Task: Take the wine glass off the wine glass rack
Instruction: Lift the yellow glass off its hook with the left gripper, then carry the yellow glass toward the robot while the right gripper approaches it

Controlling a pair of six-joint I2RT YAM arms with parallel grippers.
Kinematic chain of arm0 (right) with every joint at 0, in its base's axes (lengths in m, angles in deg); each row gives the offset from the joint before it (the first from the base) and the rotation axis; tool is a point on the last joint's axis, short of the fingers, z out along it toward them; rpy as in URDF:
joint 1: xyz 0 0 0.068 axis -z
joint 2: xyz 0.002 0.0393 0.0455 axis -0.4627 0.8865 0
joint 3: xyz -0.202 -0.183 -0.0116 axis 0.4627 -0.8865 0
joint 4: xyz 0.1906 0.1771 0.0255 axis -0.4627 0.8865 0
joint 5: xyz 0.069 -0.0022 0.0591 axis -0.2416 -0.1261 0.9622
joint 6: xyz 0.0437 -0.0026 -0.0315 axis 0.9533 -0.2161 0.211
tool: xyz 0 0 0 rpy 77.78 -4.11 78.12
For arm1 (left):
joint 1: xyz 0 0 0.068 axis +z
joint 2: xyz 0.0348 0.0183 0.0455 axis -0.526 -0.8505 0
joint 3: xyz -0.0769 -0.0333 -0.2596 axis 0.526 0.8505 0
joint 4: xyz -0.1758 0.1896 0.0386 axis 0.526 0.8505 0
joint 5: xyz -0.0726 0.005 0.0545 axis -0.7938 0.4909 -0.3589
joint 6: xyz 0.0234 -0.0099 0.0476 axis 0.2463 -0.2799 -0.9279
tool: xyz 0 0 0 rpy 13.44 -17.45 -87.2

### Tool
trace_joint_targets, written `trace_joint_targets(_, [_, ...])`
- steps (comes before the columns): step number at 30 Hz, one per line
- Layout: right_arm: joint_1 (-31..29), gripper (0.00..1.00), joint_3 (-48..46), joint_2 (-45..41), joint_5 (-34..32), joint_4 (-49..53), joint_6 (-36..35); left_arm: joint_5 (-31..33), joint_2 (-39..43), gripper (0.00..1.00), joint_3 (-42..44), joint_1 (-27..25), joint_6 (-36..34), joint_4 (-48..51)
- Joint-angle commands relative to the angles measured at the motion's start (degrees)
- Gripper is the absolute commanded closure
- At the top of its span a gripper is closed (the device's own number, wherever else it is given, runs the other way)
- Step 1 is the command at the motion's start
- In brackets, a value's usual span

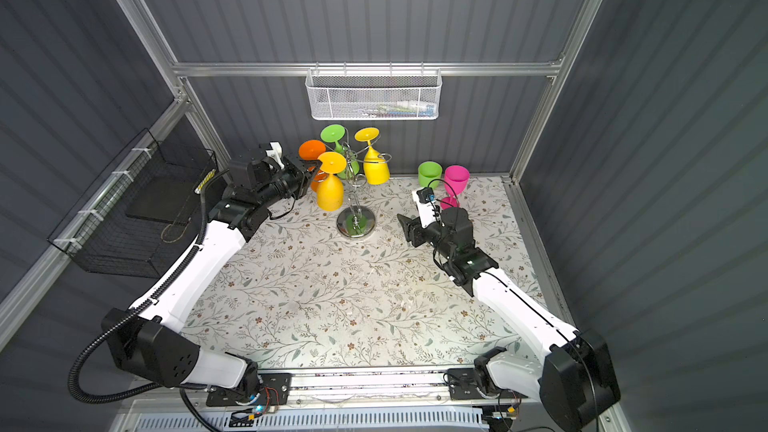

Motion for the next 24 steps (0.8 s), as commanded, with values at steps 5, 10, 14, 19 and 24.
trace_joint_targets(5, [-0.5, 0.35, 0.5, -0.8, 0.7, -1.0, 0.0, -1.9, 1.6, 1.00, 0.4, -1.6, -1.6, -1.5])
trace_joint_targets(10, [-0.6, 0.35, 0.5, -1.1, 0.6, -1.1, 0.4, -1.6, 4.7, 1.00, 3.8, -1.8, -1.8, -1.0])
trace_joint_targets(14, [-1.0, 0.34, 0.7, -1.6, 0.6, -1.2, 1.1, -1.8, 7.1, 1.00, 5.7, -2.2, -2.2, -0.3])
trace_joint_targets(19, [-1.7, 0.33, 1.4, -2.3, -0.4, -0.4, 2.6, -2.7, 10.1, 1.00, 8.7, -2.9, -4.0, 1.1])
trace_joint_targets(24, [-1.9, 0.32, 2.3, -3.5, -1.8, 1.4, 5.8, -4.7, 14.5, 1.00, 13.2, -3.2, -8.0, 2.3])
